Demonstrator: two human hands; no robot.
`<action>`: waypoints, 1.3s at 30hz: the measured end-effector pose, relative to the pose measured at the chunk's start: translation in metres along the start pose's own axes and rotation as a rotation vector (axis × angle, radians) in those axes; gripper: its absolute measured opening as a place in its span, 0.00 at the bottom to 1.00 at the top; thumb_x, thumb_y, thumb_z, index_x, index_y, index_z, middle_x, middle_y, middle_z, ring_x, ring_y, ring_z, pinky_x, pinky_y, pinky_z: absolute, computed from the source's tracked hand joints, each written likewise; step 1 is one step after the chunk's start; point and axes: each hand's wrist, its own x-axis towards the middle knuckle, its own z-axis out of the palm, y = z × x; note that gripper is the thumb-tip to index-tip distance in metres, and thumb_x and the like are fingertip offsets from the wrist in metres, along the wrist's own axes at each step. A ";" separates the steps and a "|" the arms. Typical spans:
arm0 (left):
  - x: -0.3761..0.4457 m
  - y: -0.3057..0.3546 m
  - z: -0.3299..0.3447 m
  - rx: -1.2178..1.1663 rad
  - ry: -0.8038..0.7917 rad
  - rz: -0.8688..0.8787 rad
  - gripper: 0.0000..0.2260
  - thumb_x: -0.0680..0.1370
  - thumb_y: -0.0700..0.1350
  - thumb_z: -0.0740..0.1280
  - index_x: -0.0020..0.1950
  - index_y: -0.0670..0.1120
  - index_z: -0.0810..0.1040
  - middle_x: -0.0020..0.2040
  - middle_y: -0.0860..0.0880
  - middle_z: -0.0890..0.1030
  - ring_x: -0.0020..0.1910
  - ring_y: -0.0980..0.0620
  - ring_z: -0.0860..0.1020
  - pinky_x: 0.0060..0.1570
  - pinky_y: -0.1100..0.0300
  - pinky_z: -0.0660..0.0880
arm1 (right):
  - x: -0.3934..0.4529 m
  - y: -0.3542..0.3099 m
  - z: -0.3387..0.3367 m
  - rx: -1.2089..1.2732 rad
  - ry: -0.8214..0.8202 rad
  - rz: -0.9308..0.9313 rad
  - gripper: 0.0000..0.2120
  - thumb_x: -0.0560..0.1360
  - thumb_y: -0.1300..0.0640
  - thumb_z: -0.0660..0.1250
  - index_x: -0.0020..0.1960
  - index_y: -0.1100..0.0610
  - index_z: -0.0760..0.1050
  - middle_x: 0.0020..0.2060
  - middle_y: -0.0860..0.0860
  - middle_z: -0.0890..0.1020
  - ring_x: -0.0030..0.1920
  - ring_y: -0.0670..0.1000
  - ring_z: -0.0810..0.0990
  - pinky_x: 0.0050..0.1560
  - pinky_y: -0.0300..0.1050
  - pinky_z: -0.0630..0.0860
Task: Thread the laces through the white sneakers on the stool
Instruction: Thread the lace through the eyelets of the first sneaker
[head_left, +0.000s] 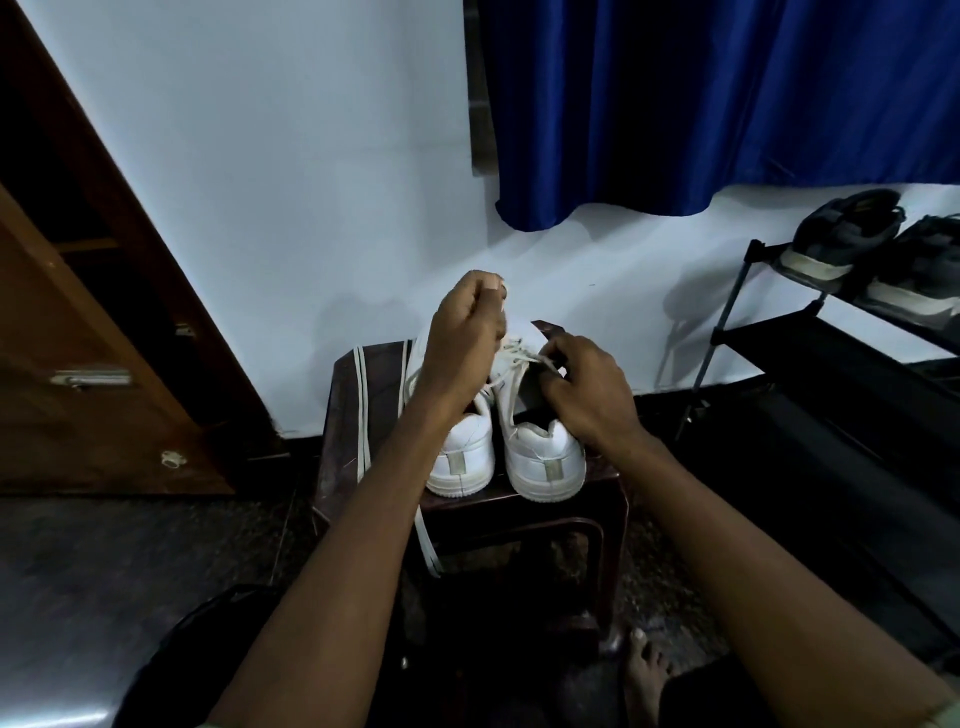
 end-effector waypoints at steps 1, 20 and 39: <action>0.000 -0.005 -0.001 0.266 0.001 0.070 0.07 0.86 0.51 0.62 0.52 0.48 0.74 0.34 0.54 0.77 0.32 0.54 0.74 0.38 0.55 0.73 | 0.000 0.000 0.000 -0.003 -0.003 0.000 0.07 0.70 0.53 0.63 0.47 0.52 0.75 0.44 0.48 0.80 0.44 0.54 0.77 0.42 0.51 0.74; -0.003 -0.017 -0.003 1.015 -0.148 0.346 0.09 0.75 0.58 0.77 0.48 0.53 0.88 0.44 0.49 0.87 0.45 0.44 0.82 0.57 0.53 0.69 | 0.001 0.002 0.002 -0.006 -0.009 -0.001 0.13 0.72 0.52 0.62 0.55 0.53 0.78 0.46 0.49 0.81 0.47 0.54 0.79 0.46 0.55 0.77; -0.005 -0.024 -0.006 0.754 -0.204 0.144 0.24 0.75 0.64 0.72 0.64 0.56 0.71 0.42 0.59 0.78 0.53 0.55 0.80 0.59 0.55 0.60 | 0.001 0.001 -0.001 -0.012 0.026 -0.030 0.07 0.75 0.51 0.64 0.50 0.51 0.76 0.44 0.47 0.83 0.44 0.54 0.80 0.43 0.49 0.74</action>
